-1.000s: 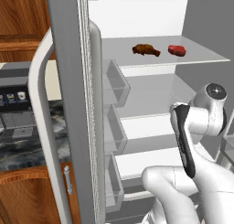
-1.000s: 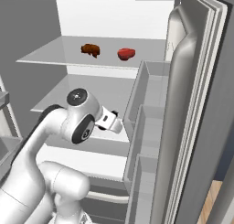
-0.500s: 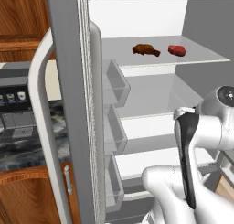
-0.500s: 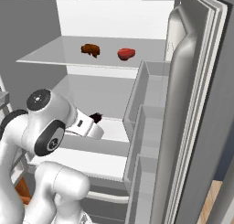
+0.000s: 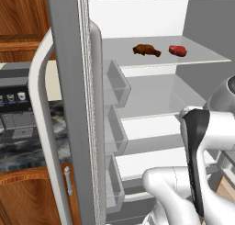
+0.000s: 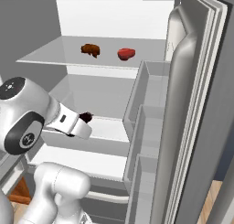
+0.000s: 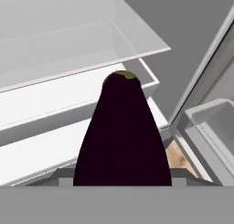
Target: Gather the eggplant and carrot from the fridge and place them on a tray on the dining counter. Then gather the steak and chicken drumstick from the fridge and place them on the other tray.
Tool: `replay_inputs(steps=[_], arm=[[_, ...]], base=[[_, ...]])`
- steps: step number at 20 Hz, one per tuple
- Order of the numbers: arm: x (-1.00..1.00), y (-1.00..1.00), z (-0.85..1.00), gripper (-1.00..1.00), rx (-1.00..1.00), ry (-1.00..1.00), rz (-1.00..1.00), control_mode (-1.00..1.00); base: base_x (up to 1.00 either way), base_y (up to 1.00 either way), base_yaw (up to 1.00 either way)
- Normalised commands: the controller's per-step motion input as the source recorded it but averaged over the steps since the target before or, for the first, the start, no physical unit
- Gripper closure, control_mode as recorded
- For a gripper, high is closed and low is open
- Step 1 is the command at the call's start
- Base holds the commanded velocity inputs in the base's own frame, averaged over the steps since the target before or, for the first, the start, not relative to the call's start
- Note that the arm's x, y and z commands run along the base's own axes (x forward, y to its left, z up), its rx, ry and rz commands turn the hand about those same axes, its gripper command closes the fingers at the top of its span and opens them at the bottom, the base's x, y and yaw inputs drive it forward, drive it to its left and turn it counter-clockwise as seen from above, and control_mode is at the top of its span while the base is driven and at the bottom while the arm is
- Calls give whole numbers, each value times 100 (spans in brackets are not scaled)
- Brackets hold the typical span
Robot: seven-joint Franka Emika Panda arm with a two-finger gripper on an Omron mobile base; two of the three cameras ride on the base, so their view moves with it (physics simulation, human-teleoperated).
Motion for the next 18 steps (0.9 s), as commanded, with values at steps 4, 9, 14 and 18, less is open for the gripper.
replay_inputs(steps=[4, 9, 14, 18], arm=[[0, 1, 0, 100, 0, 1, 0, -100], [-8, 0, 0, 100, 0, -1, 0, 100], [0, 0, 0, 100, 0, 0, 0, 100], [0, 0, 0, 100, 0, 0, 0, 100]], base=[[0, 0, 0], [-52, -4, -2], [-100, -4, -7], [-100, 0, -17]])
